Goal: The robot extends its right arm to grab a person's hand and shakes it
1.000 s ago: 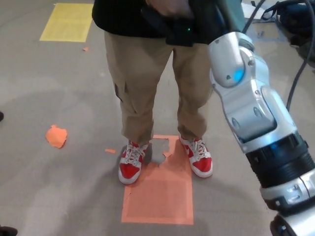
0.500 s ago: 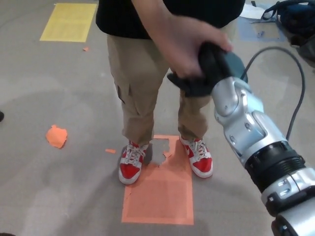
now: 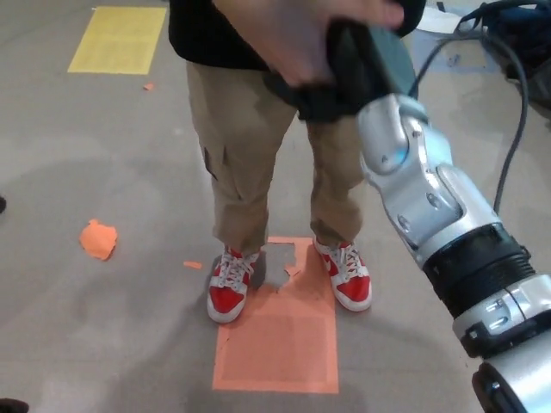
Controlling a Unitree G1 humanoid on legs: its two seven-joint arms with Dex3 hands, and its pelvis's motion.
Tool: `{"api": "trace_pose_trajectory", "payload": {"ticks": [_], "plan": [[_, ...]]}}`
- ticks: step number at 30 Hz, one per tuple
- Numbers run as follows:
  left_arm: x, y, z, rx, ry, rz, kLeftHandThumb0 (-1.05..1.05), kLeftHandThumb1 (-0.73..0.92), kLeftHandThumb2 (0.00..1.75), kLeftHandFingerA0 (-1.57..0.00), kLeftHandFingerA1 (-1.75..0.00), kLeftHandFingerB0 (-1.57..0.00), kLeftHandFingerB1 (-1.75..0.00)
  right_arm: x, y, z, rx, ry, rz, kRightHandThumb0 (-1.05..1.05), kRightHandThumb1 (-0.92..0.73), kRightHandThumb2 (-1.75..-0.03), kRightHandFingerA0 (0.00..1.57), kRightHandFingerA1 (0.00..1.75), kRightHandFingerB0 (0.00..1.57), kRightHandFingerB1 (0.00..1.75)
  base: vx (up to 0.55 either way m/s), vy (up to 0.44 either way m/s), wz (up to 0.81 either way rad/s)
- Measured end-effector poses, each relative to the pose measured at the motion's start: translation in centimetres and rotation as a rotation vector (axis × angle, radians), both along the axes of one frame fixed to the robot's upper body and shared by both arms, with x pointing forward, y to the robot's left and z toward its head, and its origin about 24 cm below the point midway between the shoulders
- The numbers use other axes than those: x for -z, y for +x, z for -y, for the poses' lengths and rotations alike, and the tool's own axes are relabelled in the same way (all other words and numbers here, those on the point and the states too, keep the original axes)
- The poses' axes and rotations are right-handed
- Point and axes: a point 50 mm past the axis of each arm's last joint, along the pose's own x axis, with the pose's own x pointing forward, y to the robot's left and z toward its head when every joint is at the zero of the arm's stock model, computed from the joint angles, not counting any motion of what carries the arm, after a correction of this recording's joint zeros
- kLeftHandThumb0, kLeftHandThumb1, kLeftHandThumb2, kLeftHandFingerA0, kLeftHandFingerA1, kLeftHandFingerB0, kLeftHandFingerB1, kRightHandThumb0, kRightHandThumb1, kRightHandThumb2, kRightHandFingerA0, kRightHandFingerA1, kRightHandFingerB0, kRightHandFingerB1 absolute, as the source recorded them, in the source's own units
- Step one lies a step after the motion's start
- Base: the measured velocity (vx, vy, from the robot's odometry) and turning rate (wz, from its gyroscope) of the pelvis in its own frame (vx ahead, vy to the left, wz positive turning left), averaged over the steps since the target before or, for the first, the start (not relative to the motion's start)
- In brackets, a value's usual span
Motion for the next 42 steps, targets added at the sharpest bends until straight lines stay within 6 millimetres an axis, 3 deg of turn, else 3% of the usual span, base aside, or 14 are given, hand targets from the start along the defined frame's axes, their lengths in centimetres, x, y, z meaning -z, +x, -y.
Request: {"api": "trace_pose_trajectory", "payload": {"ticks": [7, 11, 16, 17, 18, 19, 20, 32, 37, 38, 39, 40, 41, 42], "plan": [[0.0, 0.0, 0.1, 0.0, -0.002, -0.001, -0.49, 0.86, 0.65, -0.42, -0.4, -0.29, -0.33, -3.9, -2.2, -0.4, -0.048, 0.052, 0.162, -0.34, -0.87, -0.65, 1.13, 0.68, 1.02, 0.72, 0.0, 0.0, 0.0], [0.0, 0.0, 0.1, 0.001, -0.002, -0.001, -0.5, 0.85, 0.64, -0.45, -0.43, -0.28, -0.34, -4.3, -3.1, 0.1, -0.04, 0.063, 0.187, -0.35, -0.83, -0.66, 1.23, 0.72, 1.03, 0.81, 0.0, 0.0, 0.0], [0.0, -0.1, 0.0, -0.007, -0.003, 0.001, -0.51, 0.85, 0.66, -0.43, -0.41, -0.29, -0.34, -4.8, -3.8, 1.0, 0.0, 0.081, 0.21, -0.31, -0.83, -0.64, 1.14, 0.67, 0.98, 0.68, 0.0, 0.0, 0.0], [0.0, -0.2, -0.1, -0.009, -0.004, 0.001, -0.5, 0.87, 0.65, -0.41, -0.4, -0.28, -0.33, -4.4, -3.5, 1.1, 0.014, 0.075, 0.193, -0.25, -0.83, -0.64, 1.15, 0.88, 0.93, 0.88, 0.0, 0.0, 0.0], [0.1, -0.2, -0.1, -0.009, -0.004, 0.001, -0.5, 0.87, 0.65, -0.41, -0.4, -0.28, -0.33, -4.3, -3.3, 1.2, 0.018, 0.07, 0.185, -0.25, -0.83, -0.64, 1.15, 0.88, 0.93, 0.88, 0.0, 0.0, 0.0], [0.0, -0.1, 0.0, -0.007, -0.004, 0.002, -0.49, 0.88, 0.66, -0.41, -0.4, -0.27, -0.33, -3.2, -2.5, 1.3, 0.038, 0.049, 0.136, -0.16, -0.78, -0.63, 1.13, 0.97, 0.86, 1.13, 0.0, 0.0, 0.0], [0.0, -0.1, 0.0, -0.005, -0.004, 0.002, -0.47, 0.87, 0.65, -0.37, -0.4, -0.25, -0.32, -2.2, -2.0, 1.5, 0.052, 0.03, 0.093, -0.28, -0.83, -0.65, 1.14, 0.79, 0.98, 0.79, 0.0, 0.0, 0.0], [0.0, 0.0, 0.1, -0.001, -0.004, 0.006, -0.49, 0.86, 0.66, -0.41, -0.39, -0.29, -0.33, 7.8, 1.1, 2.9, 0.161, -0.12, -0.308, -0.35, -0.86, -0.65, 1.12, 0.97, 0.89, 1.03, 0.0, 0.0, 0.0], [0.0, 0.0, 0.1, 0.001, -0.003, 0.006, -0.51, 0.86, 0.65, -0.45, -0.41, -0.3, -0.34, 9.0, 1.4, 2.4, 0.138, -0.134, -0.317, -0.39, -0.84, -0.65, 1.12, 0.68, 0.95, 0.65, 0.0, 0.0, 0.0], [0.0, 0.0, 0.0, 0.001, -0.002, 0.006, -0.51, 0.85, 0.66, -0.44, -0.41, -0.29, -0.34, 9.1, 1.4, 2.3, 0.133, -0.133, -0.315, -0.55, -0.81, -0.64, 1.03, 0.59, 0.96, 0.58, 0.0, 0.0, 0.0], [0.0, 0.0, 0.0, 0.0, -0.001, 0.005, -0.5, 0.85, 0.66, -0.43, -0.41, -0.29, -0.33, 9.1, 1.5, 2.2, 0.125, -0.124, -0.312, -0.68, -0.79, -0.64, 0.78, 0.53, 0.75, 0.5, 0.0, 0.0, 0.0], [0.0, 0.0, 0.0, 0.0, -0.001, 0.005, -0.5, 0.85, 0.66, -0.43, -0.41, -0.29, -0.33, 9.1, 1.5, 2.2, 0.118, -0.112, -0.313, -0.68, -0.79, -0.64, 0.78, 0.53, 0.75, 0.5, 0.0, 0.0, 0.0], [0.0, 0.0, 0.0, -0.001, -0.001, 0.005, -0.49, 0.86, 0.65, -0.43, -0.41, -0.29, -0.33, 9.1, 1.5, 2.2, 0.113, -0.104, -0.316, -0.81, -0.78, -0.64, 0.26, 0.33, 0.32, 0.32, 0.0, 0.0, 0.0], [0.0, -0.1, 0.0, -0.003, -0.002, 0.005, -0.49, 0.86, 0.65, -0.43, -0.4, -0.3, -0.33, 9.2, 1.6, 2.3, 0.106, -0.092, -0.322, -0.96, -0.64, -1.02, 0.01, 0.05, 0.07, 0.11, 0.0, 0.0, 0.0]]}}
